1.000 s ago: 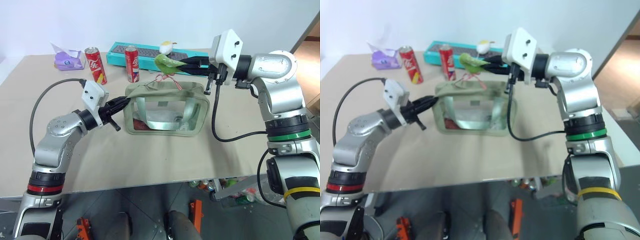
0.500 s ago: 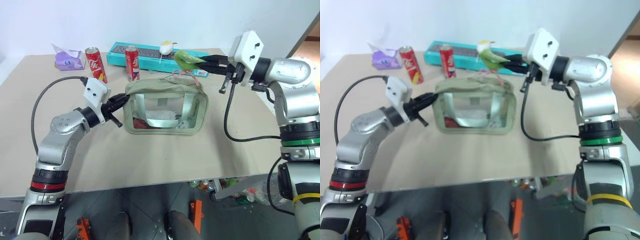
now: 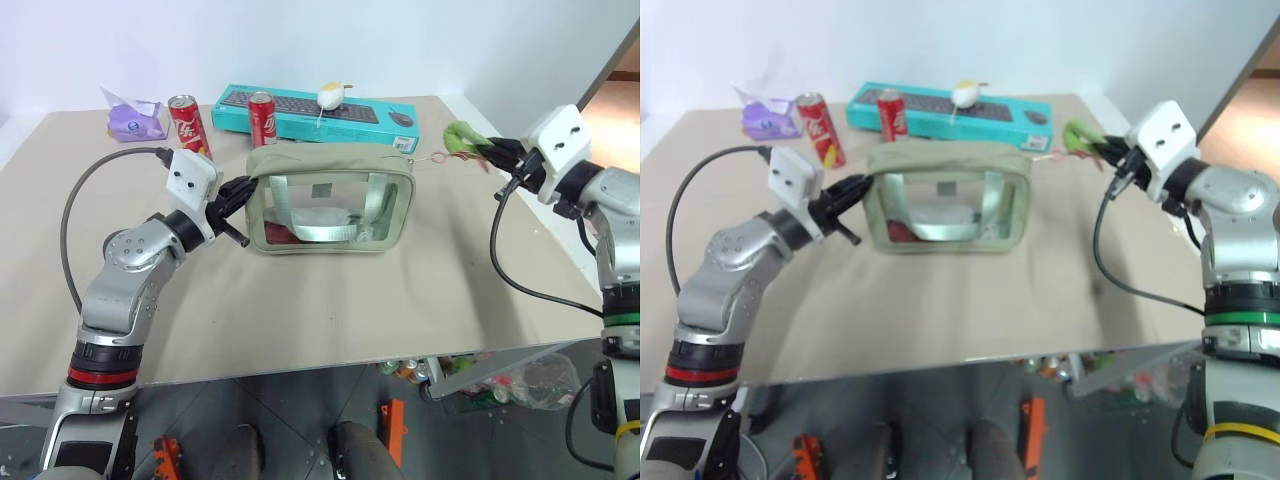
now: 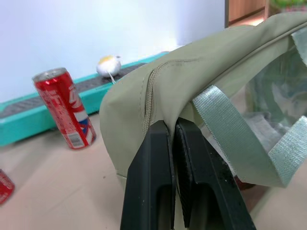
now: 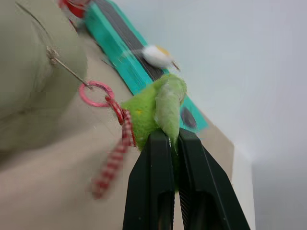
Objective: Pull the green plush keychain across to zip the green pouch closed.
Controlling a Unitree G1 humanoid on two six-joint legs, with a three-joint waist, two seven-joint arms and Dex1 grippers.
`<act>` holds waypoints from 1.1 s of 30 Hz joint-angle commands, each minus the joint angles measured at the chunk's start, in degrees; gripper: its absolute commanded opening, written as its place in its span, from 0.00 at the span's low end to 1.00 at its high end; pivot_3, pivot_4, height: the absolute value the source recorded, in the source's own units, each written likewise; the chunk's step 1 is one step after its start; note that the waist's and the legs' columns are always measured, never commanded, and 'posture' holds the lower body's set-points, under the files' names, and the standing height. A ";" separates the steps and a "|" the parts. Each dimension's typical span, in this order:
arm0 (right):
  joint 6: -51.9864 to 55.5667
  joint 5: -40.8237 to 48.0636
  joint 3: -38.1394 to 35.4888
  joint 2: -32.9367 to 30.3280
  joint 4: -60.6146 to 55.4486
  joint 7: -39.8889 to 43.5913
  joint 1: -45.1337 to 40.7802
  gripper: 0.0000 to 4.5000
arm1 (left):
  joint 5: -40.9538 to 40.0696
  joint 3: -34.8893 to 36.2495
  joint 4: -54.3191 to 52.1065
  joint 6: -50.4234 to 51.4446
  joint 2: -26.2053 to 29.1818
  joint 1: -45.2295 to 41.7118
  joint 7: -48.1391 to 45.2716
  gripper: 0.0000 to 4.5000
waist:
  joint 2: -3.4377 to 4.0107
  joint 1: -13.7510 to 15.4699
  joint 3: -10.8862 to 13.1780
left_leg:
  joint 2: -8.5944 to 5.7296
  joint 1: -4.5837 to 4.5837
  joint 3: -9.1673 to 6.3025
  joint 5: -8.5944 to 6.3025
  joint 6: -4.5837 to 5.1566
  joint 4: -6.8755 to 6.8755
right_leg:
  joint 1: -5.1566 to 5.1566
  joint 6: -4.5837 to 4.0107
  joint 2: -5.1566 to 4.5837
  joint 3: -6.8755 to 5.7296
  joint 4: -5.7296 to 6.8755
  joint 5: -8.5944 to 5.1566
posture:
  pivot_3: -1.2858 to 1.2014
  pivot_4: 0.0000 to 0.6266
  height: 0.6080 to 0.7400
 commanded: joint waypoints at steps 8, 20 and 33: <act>9.33 -1.62 -1.03 10.37 -10.98 -14.44 15.03 0.01 | 3.23 1.86 -2.00 -1.40 -1.81 0.04 4.48 0.00 | -0.01 -0.02 -0.01 | 0.00 0.04 0.01 0.00 0.00 0.03 | 0.05 0.05 0.01 0.04 0.01 0.04 | 0.52 0.24 1.00; 12.48 -2.17 2.61 20.76 -16.04 -17.99 19.59 0.01 | 3.52 0.42 -4.30 1.04 -3.25 1.83 4.75 0.00 | -0.02 -0.13 -0.02 | 0.00 0.20 0.03 0.01 -0.01 0.05 | 0.17 0.09 0.06 0.12 0.01 0.11 | 0.52 0.24 1.00; 13.33 2.32 -4.20 14.91 -21.32 -13.24 20.18 0.78 | -3.16 4.67 -3.73 8.49 -2.73 1.28 2.73 0.63 | -0.03 -0.03 -0.02 | -0.02 0.19 0.03 0.01 -0.01 0.06 | 0.21 0.11 0.04 0.11 -0.01 0.10 | 0.52 0.24 1.00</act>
